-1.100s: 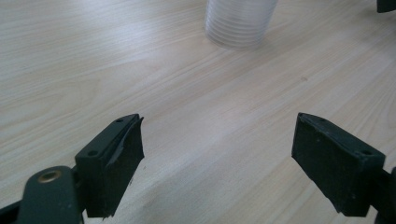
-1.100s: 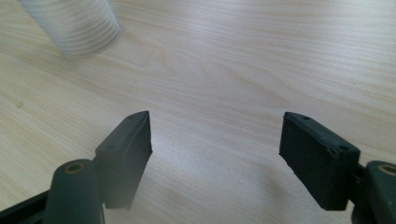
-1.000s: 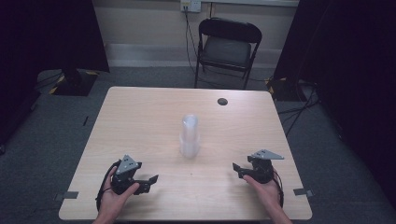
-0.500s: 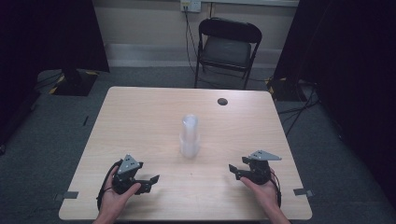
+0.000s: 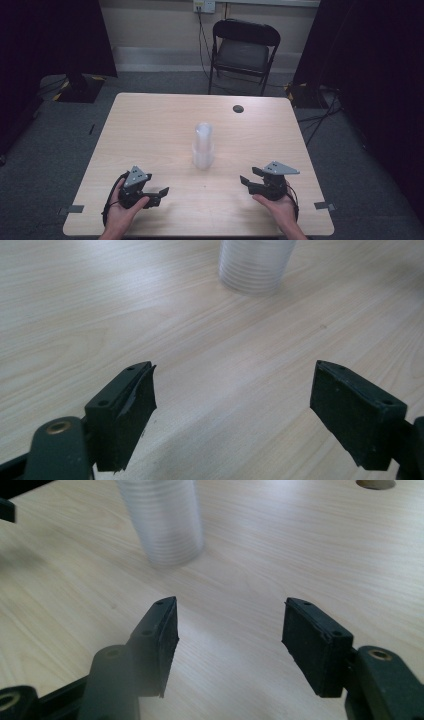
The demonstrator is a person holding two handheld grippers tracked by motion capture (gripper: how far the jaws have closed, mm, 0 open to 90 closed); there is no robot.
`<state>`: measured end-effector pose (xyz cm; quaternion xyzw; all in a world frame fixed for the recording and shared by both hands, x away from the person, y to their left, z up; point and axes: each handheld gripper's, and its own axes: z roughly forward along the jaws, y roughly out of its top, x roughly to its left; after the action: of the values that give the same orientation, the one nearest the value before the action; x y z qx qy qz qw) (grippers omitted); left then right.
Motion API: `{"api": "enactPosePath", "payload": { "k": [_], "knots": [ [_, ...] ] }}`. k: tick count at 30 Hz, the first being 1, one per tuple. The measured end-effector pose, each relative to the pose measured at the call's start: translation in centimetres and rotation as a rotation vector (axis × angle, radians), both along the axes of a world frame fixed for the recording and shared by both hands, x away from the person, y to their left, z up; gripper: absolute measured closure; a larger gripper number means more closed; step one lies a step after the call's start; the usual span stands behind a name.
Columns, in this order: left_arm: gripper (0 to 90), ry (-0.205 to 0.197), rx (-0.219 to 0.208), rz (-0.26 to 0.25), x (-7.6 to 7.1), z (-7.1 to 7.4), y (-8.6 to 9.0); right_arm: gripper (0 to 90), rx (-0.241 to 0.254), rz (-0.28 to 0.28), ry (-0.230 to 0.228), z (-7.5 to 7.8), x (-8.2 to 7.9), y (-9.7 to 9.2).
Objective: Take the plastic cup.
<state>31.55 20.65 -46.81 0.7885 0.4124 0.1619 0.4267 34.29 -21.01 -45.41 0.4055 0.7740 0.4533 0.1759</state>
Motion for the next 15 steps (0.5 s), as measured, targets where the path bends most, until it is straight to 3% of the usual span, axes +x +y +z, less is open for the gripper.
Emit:
{"api": "enactPosePath", "payload": {
  "k": [6,15],
  "knots": [
    [18.4,-0.001,0.006,-0.010,-0.1,-0.1,-0.1,40.1,0.035,0.046,-0.025,1.1,0.0,0.5],
    [18.7,0.004,0.011,-0.013,0.0,-0.1,-0.2,40.0,0.047,0.097,-0.052,2.3,0.2,1.9]
  ]
}}
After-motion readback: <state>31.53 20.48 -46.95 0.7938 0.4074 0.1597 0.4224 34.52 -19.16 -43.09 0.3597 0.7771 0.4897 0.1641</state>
